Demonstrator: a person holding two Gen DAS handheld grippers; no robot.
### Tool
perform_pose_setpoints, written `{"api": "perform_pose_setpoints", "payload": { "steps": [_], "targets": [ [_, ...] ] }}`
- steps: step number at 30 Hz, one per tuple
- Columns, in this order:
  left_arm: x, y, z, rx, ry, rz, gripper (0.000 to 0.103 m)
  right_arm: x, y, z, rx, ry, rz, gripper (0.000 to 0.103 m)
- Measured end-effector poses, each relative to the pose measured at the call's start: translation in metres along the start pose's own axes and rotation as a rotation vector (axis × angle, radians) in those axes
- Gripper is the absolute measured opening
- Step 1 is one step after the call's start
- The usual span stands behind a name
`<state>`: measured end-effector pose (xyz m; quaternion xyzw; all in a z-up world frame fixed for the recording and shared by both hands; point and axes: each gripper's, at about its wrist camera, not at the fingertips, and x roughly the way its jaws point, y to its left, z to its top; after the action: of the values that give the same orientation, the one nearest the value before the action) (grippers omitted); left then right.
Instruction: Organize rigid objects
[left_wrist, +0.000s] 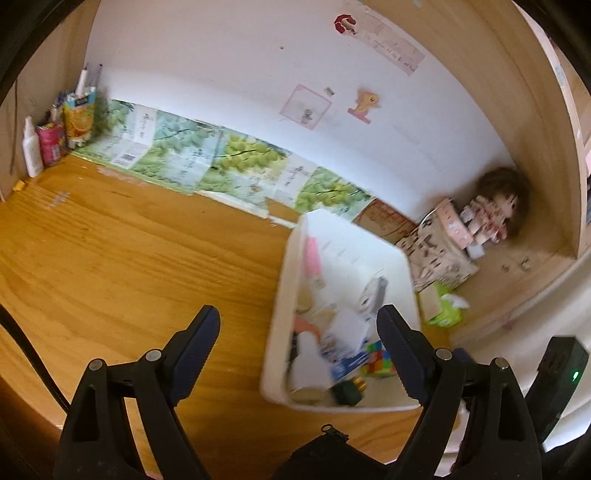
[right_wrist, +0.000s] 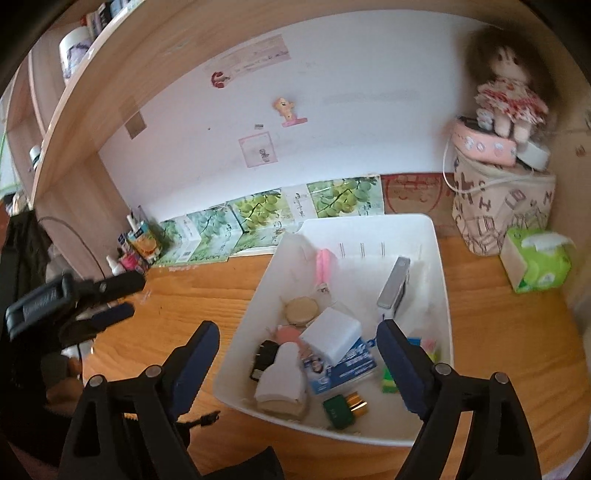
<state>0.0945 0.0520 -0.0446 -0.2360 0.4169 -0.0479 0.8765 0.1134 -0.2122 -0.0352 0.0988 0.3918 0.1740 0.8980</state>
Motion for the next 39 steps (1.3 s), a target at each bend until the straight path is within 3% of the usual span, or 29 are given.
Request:
{"api": "perform_pose_setpoints", "payload": {
  "steps": [1,2,5,8,14,17,20,27,31,39],
  "targets": [
    [-0.002,0.002,0.001,0.004,0.005,0.014,0.089,0.001,0.003,-0.001,0.02,0.005,0.0,0.101],
    [-0.006,0.005,0.001,0.009,0.008,0.042,0.089,0.0,0.007,-0.004,0.048,0.007,0.005,0.103],
    [-0.017,0.016,0.002,0.029,-0.005,0.145,0.089,0.002,0.017,-0.011,0.092,0.018,0.017,0.103],
    [-0.027,0.029,-0.002,0.052,-0.036,0.203,0.089,0.004,0.029,-0.022,0.127,0.023,-0.014,0.103],
    [-0.037,0.036,-0.013,0.107,-0.039,0.212,0.089,-0.002,0.055,-0.043,0.147,0.035,-0.059,0.103],
    [-0.05,0.027,-0.017,0.138,-0.057,0.156,0.09,-0.017,0.066,-0.046,0.104,0.011,-0.051,0.103],
    [-0.062,0.01,-0.023,0.178,-0.114,0.229,0.102,-0.031,0.074,-0.047,0.056,-0.013,-0.052,0.103],
    [-0.08,-0.013,-0.042,0.197,-0.163,0.239,0.102,-0.063,0.067,-0.052,0.018,0.012,-0.033,0.103],
    [-0.076,-0.017,-0.056,0.187,-0.134,0.236,0.102,-0.065,0.058,-0.061,0.061,0.072,0.02,0.103],
    [-0.082,-0.027,-0.076,0.184,-0.192,0.235,0.102,-0.076,0.053,-0.064,-0.006,0.032,-0.053,0.103]
  ]
}}
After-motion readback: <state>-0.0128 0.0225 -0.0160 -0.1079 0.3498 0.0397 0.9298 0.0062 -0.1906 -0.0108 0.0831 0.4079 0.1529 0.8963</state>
